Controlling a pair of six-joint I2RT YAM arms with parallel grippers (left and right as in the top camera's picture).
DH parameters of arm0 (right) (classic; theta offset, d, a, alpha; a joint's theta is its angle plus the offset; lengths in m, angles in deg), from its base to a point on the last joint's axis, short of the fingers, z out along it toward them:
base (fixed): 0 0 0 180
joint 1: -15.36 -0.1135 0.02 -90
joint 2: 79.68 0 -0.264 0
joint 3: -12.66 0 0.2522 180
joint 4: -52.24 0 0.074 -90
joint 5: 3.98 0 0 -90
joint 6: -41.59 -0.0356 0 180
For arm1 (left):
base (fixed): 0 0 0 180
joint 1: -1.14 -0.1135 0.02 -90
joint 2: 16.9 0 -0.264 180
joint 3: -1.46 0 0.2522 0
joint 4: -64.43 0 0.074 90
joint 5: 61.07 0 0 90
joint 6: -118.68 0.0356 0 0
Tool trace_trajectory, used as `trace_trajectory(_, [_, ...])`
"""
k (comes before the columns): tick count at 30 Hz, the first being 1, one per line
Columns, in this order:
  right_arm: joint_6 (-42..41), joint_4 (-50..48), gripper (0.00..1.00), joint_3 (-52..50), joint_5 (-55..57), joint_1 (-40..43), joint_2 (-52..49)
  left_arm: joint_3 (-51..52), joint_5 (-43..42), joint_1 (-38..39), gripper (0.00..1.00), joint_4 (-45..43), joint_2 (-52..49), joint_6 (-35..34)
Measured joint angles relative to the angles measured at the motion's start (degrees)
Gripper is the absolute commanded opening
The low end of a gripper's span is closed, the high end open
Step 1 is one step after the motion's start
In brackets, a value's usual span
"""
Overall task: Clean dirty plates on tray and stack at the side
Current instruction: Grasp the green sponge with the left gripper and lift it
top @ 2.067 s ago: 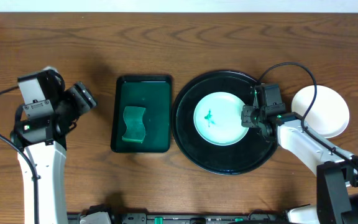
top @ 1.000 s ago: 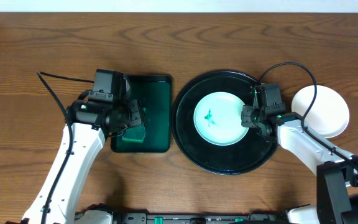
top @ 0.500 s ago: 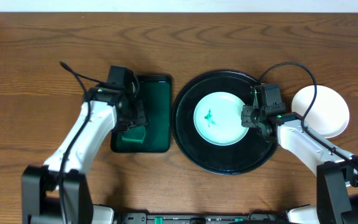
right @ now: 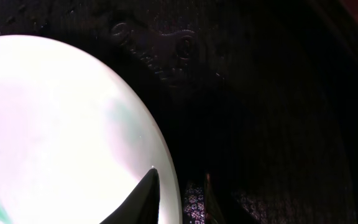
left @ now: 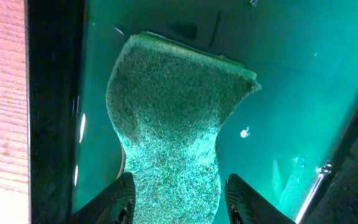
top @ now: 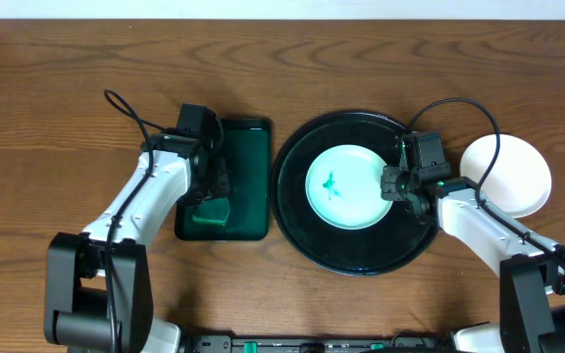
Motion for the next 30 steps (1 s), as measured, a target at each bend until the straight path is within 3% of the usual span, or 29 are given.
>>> trace_trajectory(14, [0.00, 0.00, 0.21, 0.00, 0.00, 0.00, 0.00, 0.00, 0.81, 0.00, 0.41, -2.34, -5.84, -0.20])
trace_trajectory(18, [0.00, 0.00, 0.21, 0.00, 0.00, 0.00, 0.00, 0.00, 0.83, 0.00, 0.35, -2.34, -5.90, -0.20])
trace_trajectory(27, [0.00, 0.00, 0.21, 0.00, 0.00, 0.00, 0.00, 0.57, 0.83, 0.00, 0.36, -3.06, -5.90, -0.24])
trace_trajectory(28, [0.00, 0.00, 0.21, 0.00, 0.00, 0.00, 0.00, 0.85, 0.83, 0.00, 0.34, -3.41, -5.90, -0.24])
trace_trajectory(30, [0.00, 0.00, 0.21, 0.00, 0.00, 0.00, 0.00, 1.51, 0.81, 0.02, 0.20, -4.44, -5.88, -0.22])
